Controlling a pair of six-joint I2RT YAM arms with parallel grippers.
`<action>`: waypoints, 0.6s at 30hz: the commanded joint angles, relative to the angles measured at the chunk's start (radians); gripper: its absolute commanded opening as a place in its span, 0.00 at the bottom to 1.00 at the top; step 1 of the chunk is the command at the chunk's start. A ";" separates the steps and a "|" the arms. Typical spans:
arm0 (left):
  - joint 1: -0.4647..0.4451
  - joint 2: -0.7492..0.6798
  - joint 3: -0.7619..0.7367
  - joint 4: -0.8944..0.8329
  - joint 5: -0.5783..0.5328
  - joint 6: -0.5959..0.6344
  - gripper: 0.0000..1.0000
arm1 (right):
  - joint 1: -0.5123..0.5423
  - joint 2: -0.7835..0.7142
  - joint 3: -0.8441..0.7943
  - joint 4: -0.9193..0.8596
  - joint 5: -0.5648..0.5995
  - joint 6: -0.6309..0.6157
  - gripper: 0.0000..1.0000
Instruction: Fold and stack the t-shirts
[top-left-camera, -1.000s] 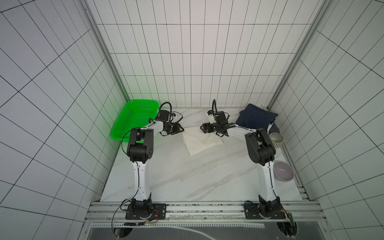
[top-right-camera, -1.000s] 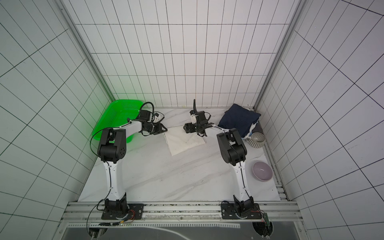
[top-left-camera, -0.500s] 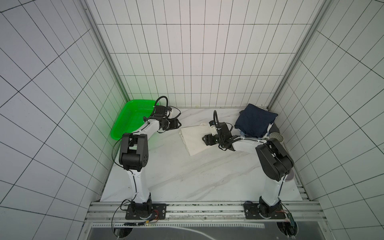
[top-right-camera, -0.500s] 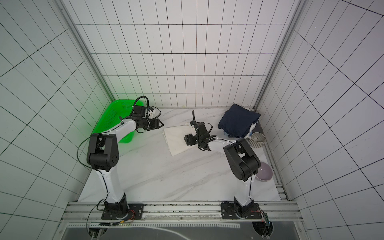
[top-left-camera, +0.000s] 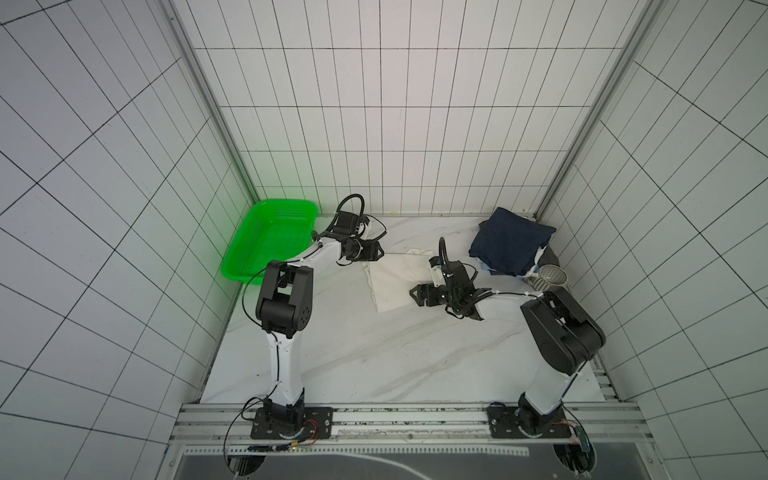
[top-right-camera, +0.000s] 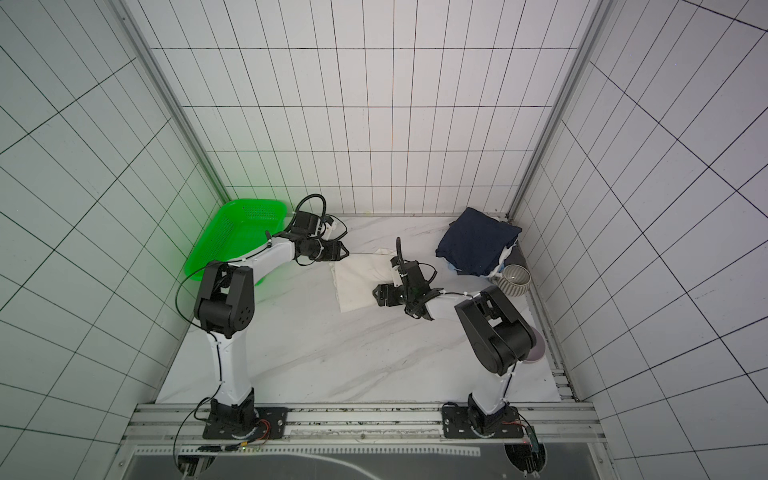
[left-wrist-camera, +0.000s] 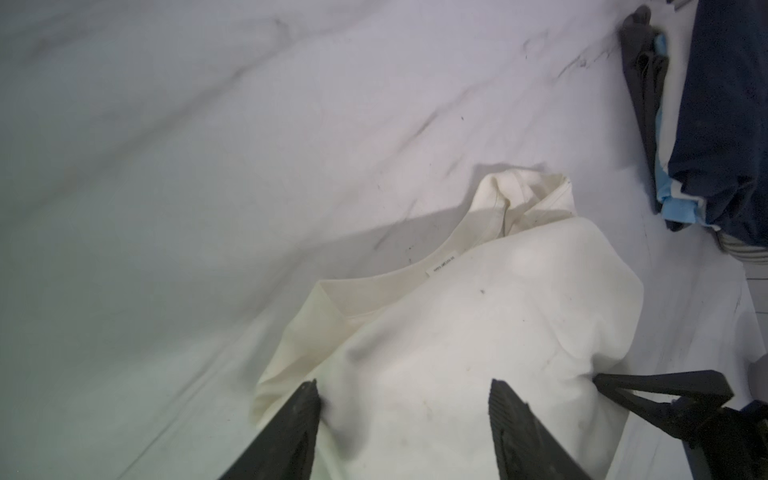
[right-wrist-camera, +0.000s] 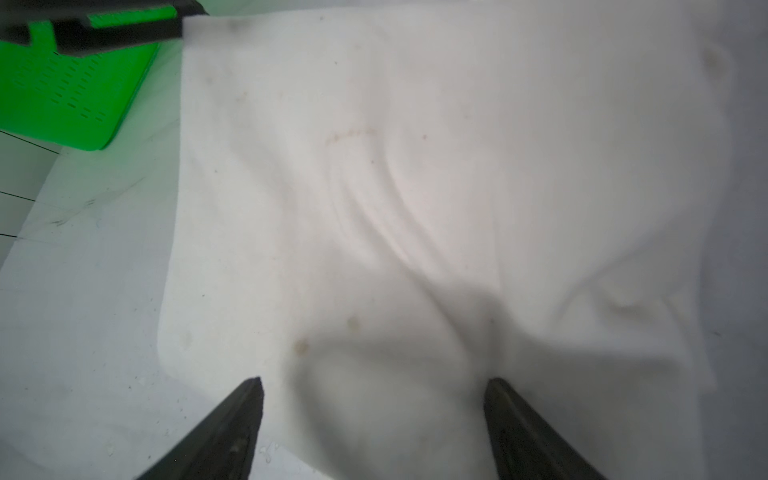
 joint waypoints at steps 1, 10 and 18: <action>0.024 0.033 -0.057 -0.005 -0.003 0.033 0.63 | -0.042 -0.082 0.016 -0.123 -0.009 0.029 0.86; 0.074 -0.010 -0.215 0.074 -0.004 0.008 0.43 | -0.097 0.174 0.415 -0.242 0.047 0.029 0.54; 0.083 -0.012 -0.215 0.079 0.018 0.014 0.42 | -0.098 0.420 0.682 -0.374 0.170 -0.017 0.47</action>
